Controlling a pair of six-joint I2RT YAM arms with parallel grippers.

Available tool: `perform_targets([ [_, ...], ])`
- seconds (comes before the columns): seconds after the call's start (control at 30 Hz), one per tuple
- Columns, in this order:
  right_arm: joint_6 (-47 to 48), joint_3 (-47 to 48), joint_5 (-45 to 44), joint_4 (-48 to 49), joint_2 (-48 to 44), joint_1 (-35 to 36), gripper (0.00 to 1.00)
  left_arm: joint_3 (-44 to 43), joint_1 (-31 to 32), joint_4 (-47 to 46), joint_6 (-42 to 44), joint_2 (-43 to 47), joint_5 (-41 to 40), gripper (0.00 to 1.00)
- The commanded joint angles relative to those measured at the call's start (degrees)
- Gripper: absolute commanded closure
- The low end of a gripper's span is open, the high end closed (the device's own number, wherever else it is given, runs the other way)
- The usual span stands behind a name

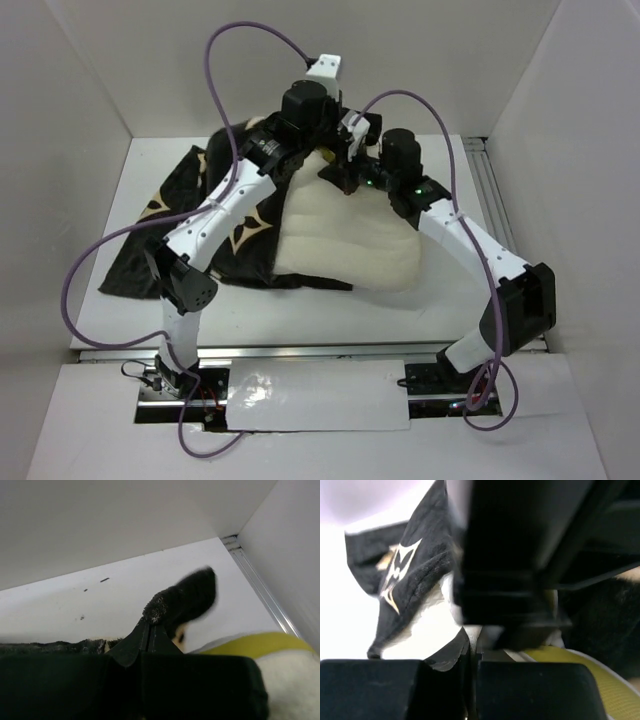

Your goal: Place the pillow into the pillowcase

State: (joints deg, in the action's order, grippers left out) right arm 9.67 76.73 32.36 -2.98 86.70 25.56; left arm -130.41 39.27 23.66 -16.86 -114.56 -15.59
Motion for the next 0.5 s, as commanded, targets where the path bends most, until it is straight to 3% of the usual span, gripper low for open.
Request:
perform_targets([
  [0.0,-8.18,-2.19,-7.81,11.24,0.58,8.52,1.0,-1.17,5.99,-6.7,-4.4,3.64,0.92,1.0],
  [0.07,-9.84,-5.86,-11.94,16.06,0.58,13.08,1.0,-1.16,6.88,-5.47,-6.23,4.25,0.92,1.0],
  [0.1,-10.37,-7.28,-18.49,17.91,0.58,14.59,1.0,-1.16,7.49,-5.47,-6.25,4.96,0.92,1.0],
  [0.2,-14.94,-14.81,-22.15,29.5,-0.82,17.23,1.0,1.55,9.34,-5.99,-4.94,6.54,-3.63,1.0],
  [0.37,-17.48,-23.63,-24.19,37.42,-6.62,18.38,1.0,9.97,9.34,-6.7,-0.55,11.2,-3.13,1.0],
  [0.47,-22.31,-32.49,-31.79,48.18,-10.83,17.86,1.0,14.02,7.68,-6.09,-1.76,13.48,-2.6,1.0],
])
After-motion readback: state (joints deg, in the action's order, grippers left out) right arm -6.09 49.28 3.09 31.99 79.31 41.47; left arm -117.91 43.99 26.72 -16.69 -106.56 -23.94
